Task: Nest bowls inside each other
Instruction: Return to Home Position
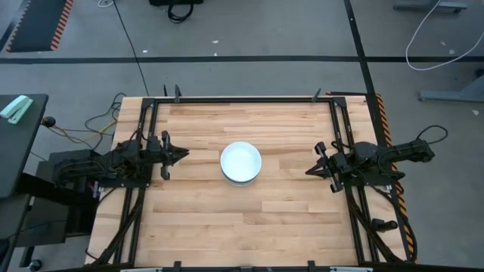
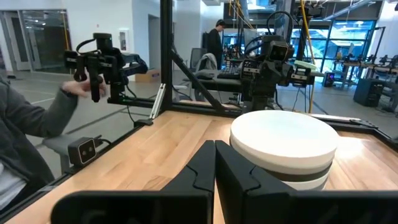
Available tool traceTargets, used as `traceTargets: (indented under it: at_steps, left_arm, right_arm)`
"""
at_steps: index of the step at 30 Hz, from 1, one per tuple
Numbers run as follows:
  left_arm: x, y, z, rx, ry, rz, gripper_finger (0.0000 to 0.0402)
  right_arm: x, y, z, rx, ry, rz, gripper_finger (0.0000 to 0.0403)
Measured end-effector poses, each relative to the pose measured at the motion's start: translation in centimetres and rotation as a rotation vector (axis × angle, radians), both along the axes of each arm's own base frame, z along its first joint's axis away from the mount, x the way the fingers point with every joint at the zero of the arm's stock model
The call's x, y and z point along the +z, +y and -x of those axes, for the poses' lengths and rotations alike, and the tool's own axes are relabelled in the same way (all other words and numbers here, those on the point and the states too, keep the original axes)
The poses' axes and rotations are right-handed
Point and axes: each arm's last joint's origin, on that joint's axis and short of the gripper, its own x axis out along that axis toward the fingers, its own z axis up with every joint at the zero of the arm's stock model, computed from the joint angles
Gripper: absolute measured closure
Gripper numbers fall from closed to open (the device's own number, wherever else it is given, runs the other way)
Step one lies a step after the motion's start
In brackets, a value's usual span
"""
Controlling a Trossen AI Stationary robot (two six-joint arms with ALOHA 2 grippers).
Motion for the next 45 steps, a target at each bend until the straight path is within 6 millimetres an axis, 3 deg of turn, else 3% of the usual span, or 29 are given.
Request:
traceTargets:
  at_steps: [45]
  left_arm:
    - [0.32, 0.00, 0.01, 0.000, -0.034, -0.001, 0.0345]
  right_arm:
    - [0.03, 0.00, 0.00, 0.000, -0.001, -0.001, 0.0385]
